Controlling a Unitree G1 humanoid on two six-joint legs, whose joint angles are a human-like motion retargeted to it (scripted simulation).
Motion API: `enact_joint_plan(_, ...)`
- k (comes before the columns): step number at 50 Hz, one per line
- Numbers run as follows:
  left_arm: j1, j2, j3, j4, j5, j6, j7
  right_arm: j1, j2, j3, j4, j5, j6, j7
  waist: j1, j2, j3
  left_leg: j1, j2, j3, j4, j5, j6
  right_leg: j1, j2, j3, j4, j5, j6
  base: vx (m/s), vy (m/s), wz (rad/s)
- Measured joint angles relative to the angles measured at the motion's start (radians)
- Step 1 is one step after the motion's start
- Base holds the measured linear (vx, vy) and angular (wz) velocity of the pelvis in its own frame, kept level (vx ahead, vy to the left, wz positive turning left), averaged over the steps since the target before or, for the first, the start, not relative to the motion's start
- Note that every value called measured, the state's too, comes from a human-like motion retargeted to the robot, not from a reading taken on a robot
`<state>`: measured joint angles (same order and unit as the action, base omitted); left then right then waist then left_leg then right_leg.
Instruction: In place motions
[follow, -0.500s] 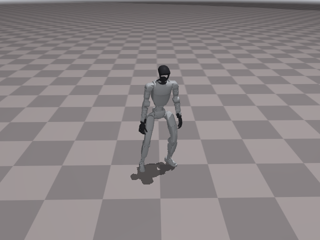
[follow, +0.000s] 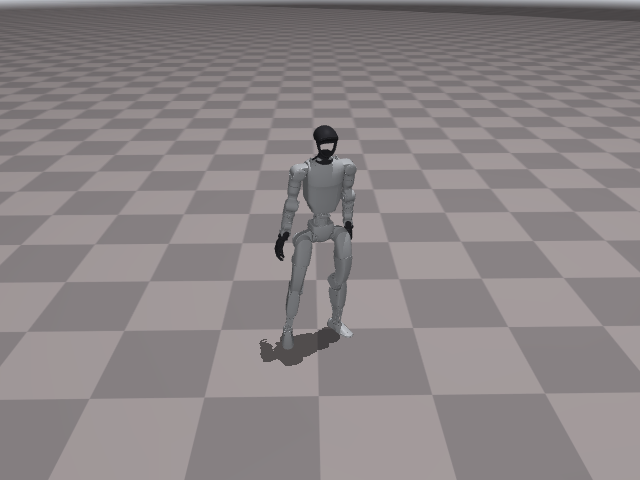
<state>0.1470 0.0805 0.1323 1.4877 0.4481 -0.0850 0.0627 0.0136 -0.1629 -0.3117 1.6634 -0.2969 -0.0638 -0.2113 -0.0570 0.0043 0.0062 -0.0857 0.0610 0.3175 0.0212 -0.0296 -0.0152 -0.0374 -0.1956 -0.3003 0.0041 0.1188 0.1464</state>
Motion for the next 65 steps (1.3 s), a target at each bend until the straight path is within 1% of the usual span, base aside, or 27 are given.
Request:
enact_joint_plan(3,-0.025,0.018,-0.021,-0.002,0.01,-0.005,-0.005,-0.022,-0.01,0.033,0.003,-0.013,0.018,0.045,0.005,-0.01,0.002,0.014,-0.001,0.006,0.008,-0.008,0.001,0.018,-0.008,-0.006,0.005,-0.008,0.007,0.02,0.01,0.04)
enact_joint_plan(7,-0.047,0.026,-0.029,-0.031,0.055,0.008,-0.025,-0.045,-0.015,0.054,-0.027,-0.112,0.078,0.138,0.009,-0.027,-0.016,0.017,-0.023,-0.012,0.01,-0.01,0.013,0.03,-0.021,-0.013,0.008,-0.009,0.013,0.08,0.09,0.19)
enact_joint_plan(10,-0.052,0.023,-0.043,-0.053,0.038,-0.01,-0.025,-0.051,-0.015,0.068,-0.08,-0.178,0.082,0.194,0.027,-0.042,-0.027,0.025,-0.048,-0.016,0.002,-0.007,0.03,0.027,-0.035,-0.01,0.022,-0.006,0.012,0.09,0.15,0.0)
enact_joint_plan(15,-0.079,0.003,-0.052,-0.046,0.003,-0.015,-0.043,-0.072,-0.021,0.09,-0.17,-0.229,0.057,0.154,0.04,-0.038,-0.001,0.044,-0.078,-0.025,0.0,-0.001,0.062,0.018,-0.065,-0.002,0.06,0.035,0.004,0.02,0.25,-0.12)
enact_joint_plan(19,-0.122,-0.004,-0.075,0.013,-0.011,-0.006,-0.015,-0.087,-0.023,0.097,-0.209,-0.226,0.046,0.113,0.024,-0.015,0.037,0.058,-0.089,-0.026,-0.006,0.009,0.087,0.01,-0.077,0.003,0.087,0.094,-0.006,-0.05,0.28,-0.03)
enact_joint_plan(22,-0.153,0.001,-0.101,0.054,-0.002,0.012,0.005,-0.086,-0.021,0.1,-0.224,-0.207,0.034,0.101,0.009,0.008,0.073,0.069,-0.08,-0.018,-0.009,0.018,0.099,0.005,-0.074,-0.004,0.106,0.139,-0.024,-0.06,0.28,-0.01)
enact_joint_plan(25,-0.169,0.014,-0.126,0.063,0.025,0.028,0.0,-0.081,-0.008,0.095,-0.225,-0.201,0.037,0.058,0.005,0.033,0.106,0.076,-0.057,-0.005,-0.012,0.022,0.107,-0.012,-0.056,-0.008,0.136,0.157,-0.061,-0.08,0.17,-0.3)
enact_joint_plan(27,-0.168,0.028,-0.135,0.052,0.049,0.029,-0.014,-0.078,-0.001,0.098,-0.21,-0.187,0.036,0.02,0.016,0.048,0.126,0.082,-0.033,0.015,-0.015,0.022,0.109,-0.029,-0.029,-0.014,0.169,0.113,-0.099,-0.09,0.13,-0.61)
enact_joint_plan(30,-0.162,0.055,-0.136,0.042,0.079,0.03,-0.023,-0.067,0.005,0.103,-0.176,-0.176,0.034,-0.002,0.012,0.05,0.146,0.083,-0.022,0.03,-0.018,0.023,0.113,-0.034,0.021,-0.014,0.2,0.03,-0.05,-0.09,0.05,-0.31)
enact_joint_plan(31,-0.165,0.063,-0.13,0.048,0.084,0.035,-0.021,-0.064,0.005,0.103,-0.16,-0.178,0.034,0.004,0.006,0.047,0.151,0.083,-0.022,0.03,-0.018,0.024,0.114,-0.035,0.046,0.013,0.206,0.003,-0.034,-0.07,0.01,-0.05)
enact_joint_plan(33,-0.168,0.077,-0.115,0.065,0.088,0.049,-0.012,-0.055,0.004,0.105,-0.128,-0.188,0.035,0.016,-0.001,0.038,0.157,0.083,-0.026,0.032,-0.019,0.023,0.116,-0.035,0.099,0.092,0.208,-0.04,-0.003,0.0,0.0,0.0)
enact_joint_plan(35,-0.162,0.087,-0.099,0.084,0.085,0.066,-0.003,-0.038,0.001,0.109,-0.098,-0.2,0.042,0.023,-0.004,0.026,0.156,0.084,-0.035,0.035,-0.021,0.021,0.118,-0.031,0.152,0.2,0.195,-0.064,0.014,0.0,0.0,0.0)
enact_joint_plan(36,-0.159,0.092,-0.091,0.091,0.083,0.073,-0.005,-0.031,-0.001,0.11,-0.082,-0.207,0.047,0.024,-0.013,0.018,0.156,0.086,-0.045,0.03,-0.021,0.02,0.122,-0.023,0.174,0.248,0.182,-0.068,0.019,0.01,-0.06,0.11)
enact_joint_plan(37,-0.155,0.096,-0.085,0.097,0.081,0.078,-0.008,-0.024,-0.004,0.111,-0.067,-0.213,0.051,0.025,-0.023,0.012,0.158,0.089,-0.054,0.023,-0.021,0.019,0.125,-0.012,0.195,0.287,0.167,-0.072,0.008,0.03,-0.06,0.29)
enact_joint_plan(38,-0.152,0.1,-0.083,0.1,0.078,0.081,-0.017,-0.018,-0.007,0.112,-0.053,-0.217,0.053,0.026,-0.034,0.007,0.162,0.096,-0.063,0.015,-0.021,0.018,0.129,0.003,0.214,0.309,0.15,-0.076,-0.037,0.06,-0.05,0.34)
enact_joint_plan(40,-0.146,0.109,-0.091,0.103,0.074,0.084,-0.043,0.003,-0.015,0.108,-0.034,-0.223,0.056,0.033,-0.048,-0.016,0.171,0.117,-0.097,0.003,-0.017,0.013,0.136,0.043,0.19,0.224,0.102,-0.065,-0.07,0.11,-0.04,0.34)
enact_joint_plan(42,-0.146,0.115,-0.101,0.105,0.083,0.095,-0.062,0.031,-0.021,0.091,-0.029,-0.234,0.06,0.052,-0.035,-0.036,0.173,0.135,-0.121,0.002,-0.008,0.004,0.138,0.077,0.175,0.245,0.077,-0.056,-0.062,0.13,-0.05,-0.06)
enact_joint_plan(43,-0.147,0.11,-0.098,0.103,0.091,0.104,-0.059,0.042,-0.024,0.079,-0.031,-0.241,0.064,0.062,-0.013,-0.033,0.172,0.138,-0.119,0.014,-0.003,-0.002,0.137,0.08,0.175,0.286,0.072,-0.053,-0.054,0.07,-0.03,-0.35)
enact_joint_plan(45,-0.151,0.085,-0.089,0.098,0.09,0.11,-0.027,0.057,-0.029,0.056,-0.037,-0.246,0.072,0.064,0.003,-0.021,0.166,0.135,-0.115,0.012,0.006,-0.011,0.138,0.075,0.159,0.259,0.065,-0.041,-0.047,0.01,-0.02,-0.25)
enact_joint_plan(47,-0.144,0.06,-0.086,0.092,0.053,0.081,-0.012,0.057,-0.041,0.052,-0.038,-0.239,0.074,0.052,0.01,-0.011,0.163,0.144,-0.112,0.03,-0.001,-0.017,0.139,0.078,0.167,0.226,0.062,-0.04,-0.068,0.01,-0.03,-0.4)
enact_joint_plan(50,-0.117,0.041,-0.102,0.069,0.011,0.043,-0.073,0.041,-0.054,0.047,-0.035,-0.229,0.092,0.059,-0.027,0.008,0.144,0.145,-0.102,0.024,-0.007,-0.017,0.135,0.074,0.187,0.253,0.068,-0.047,-0.077,0.07,-0.04,-0.02)
enact_joint_plan(52,-0.107,0.028,-0.117,0.053,0.031,0.06,-0.091,0.027,-0.054,0.027,-0.04,-0.216,0.098,0.079,-0.056,0.021,0.129,0.138,-0.092,0.014,-0.004,-0.019,0.129,0.071,0.192,0.251,0.069,-0.051,-0.074,0.03,-0.11,0.28)
enact_joint_plan(54,-0.108,0.026,-0.139,0.041,0.068,0.064,-0.067,0.016,-0.048,0.01,-0.055,-0.186,0.084,0.095,-0.07,0.028,0.125,0.14,-0.085,0.01,0.001,-0.024,0.125,0.076,0.198,0.239,0.066,-0.054,-0.079,0.0,-0.16,0.18)
enact_joint_plan(58,-0.1,0.043,-0.187,0.002,0.142,0.047,-0.021,-0.001,-0.035,0.021,-0.06,-0.09,0.049,0.113,-0.07,0.03,0.116,0.144,-0.077,0.006,0.026,-0.049,0.119,0.089,0.207,0.24,0.063,-0.063,-0.095,0.04,-0.17,0.0)
enact_joint_plan(60,-0.08,0.047,-0.188,-0.028,0.162,0.031,-0.013,-0.023,-0.032,0.046,-0.033,-0.036,0.042,0.123,-0.066,0.028,0.113,0.143,-0.072,0.007,0.056,-0.072,0.119,0.095,0.209,0.251,0.065,-0.067,-0.1,0.04,-0.16,-0.1)
enact_joint_plan(63,-0.047,0.04,-0.169,-0.04,0.097,-0.036,0.023,-0.095,-0.022,0.107,0.022,0.009,0.052,0.127,-0.068,0.012,0.118,0.103,-0.058,0.015,0.184,-0.141,0.126,0.108,0.192,0.249,0.066,-0.074,-0.108,-0.04,-0.14,-0.04)
enact_joint_plan(65,-0.027,0.02,-0.147,-0.022,0.021,-0.078,0.079,-0.151,-0.003,0.139,0.036,0.003,0.069,0.12,-0.076,0.0,0.127,0.033,-0.044,0.015,0.346,-0.135,0.154,0.118,0.174,0.256,0.068,-0.079,-0.106,-0.06,-0.12,0.35)
